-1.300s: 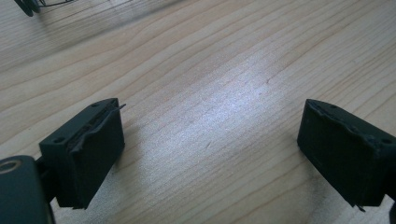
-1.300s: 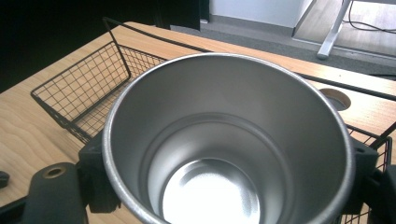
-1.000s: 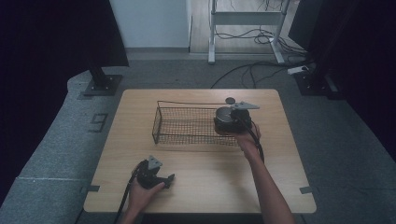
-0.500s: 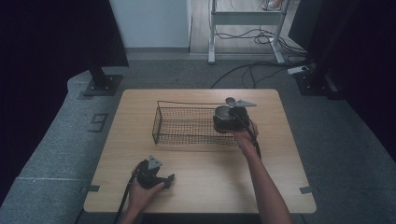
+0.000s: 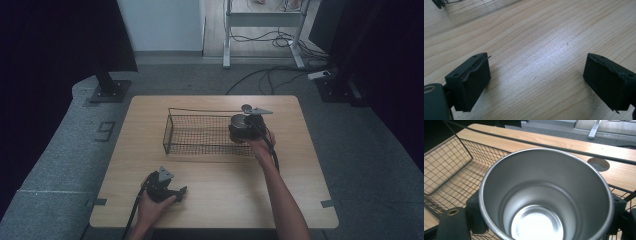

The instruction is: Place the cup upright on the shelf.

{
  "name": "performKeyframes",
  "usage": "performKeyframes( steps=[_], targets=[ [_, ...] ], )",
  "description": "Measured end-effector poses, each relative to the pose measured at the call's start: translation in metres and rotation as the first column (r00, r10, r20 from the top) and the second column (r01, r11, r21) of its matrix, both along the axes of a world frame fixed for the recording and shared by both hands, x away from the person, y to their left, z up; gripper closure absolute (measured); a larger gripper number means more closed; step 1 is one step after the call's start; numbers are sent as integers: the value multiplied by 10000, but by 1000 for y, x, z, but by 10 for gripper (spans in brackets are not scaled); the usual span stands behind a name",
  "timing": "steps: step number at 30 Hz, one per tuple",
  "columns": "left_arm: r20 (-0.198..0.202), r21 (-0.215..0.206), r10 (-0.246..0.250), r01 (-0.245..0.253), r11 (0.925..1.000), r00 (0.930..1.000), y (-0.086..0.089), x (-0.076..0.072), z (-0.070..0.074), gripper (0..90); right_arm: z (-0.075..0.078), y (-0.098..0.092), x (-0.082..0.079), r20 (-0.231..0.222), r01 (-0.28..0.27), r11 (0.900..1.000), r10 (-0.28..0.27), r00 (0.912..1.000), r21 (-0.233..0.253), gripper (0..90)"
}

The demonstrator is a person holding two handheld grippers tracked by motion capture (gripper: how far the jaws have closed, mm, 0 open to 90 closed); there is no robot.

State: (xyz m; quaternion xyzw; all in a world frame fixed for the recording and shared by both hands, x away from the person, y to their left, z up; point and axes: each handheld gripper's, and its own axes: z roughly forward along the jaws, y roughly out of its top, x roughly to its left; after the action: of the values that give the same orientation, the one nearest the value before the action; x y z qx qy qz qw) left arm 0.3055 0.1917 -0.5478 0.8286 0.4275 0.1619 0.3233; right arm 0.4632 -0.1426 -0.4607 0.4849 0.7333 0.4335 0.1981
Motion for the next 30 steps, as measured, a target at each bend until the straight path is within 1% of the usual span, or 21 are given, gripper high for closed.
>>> performKeyframes(
  steps=[5,8,19,23,27,30],
  targets=[
    [2,1,-1,1,10000,10000,0,0,0,73,-6,1,4,-143,60,10000,-61,9999,-28,182],
    [0,1,-4,4,10000,10000,0,0,0,73,-9,3,5,-226,64,9998,-68,9997,-173,182],
    [5,-12,5,-5,10000,10000,0,0,0,73,-24,10,10,-534,131,9990,-153,9985,-423,182],
    [2,-11,2,-2,10000,10000,0,0,0,73,-25,12,10,-537,126,9982,-157,9984,-581,182],
    [3,-10,2,-2,10000,10000,0,0,0,73,-25,13,10,-523,104,9980,-136,9985,-617,181],
    [3,-10,1,-1,10000,10000,0,0,0,73,-26,13,10,-557,109,9970,-152,9983,-770,181]
  ],
)
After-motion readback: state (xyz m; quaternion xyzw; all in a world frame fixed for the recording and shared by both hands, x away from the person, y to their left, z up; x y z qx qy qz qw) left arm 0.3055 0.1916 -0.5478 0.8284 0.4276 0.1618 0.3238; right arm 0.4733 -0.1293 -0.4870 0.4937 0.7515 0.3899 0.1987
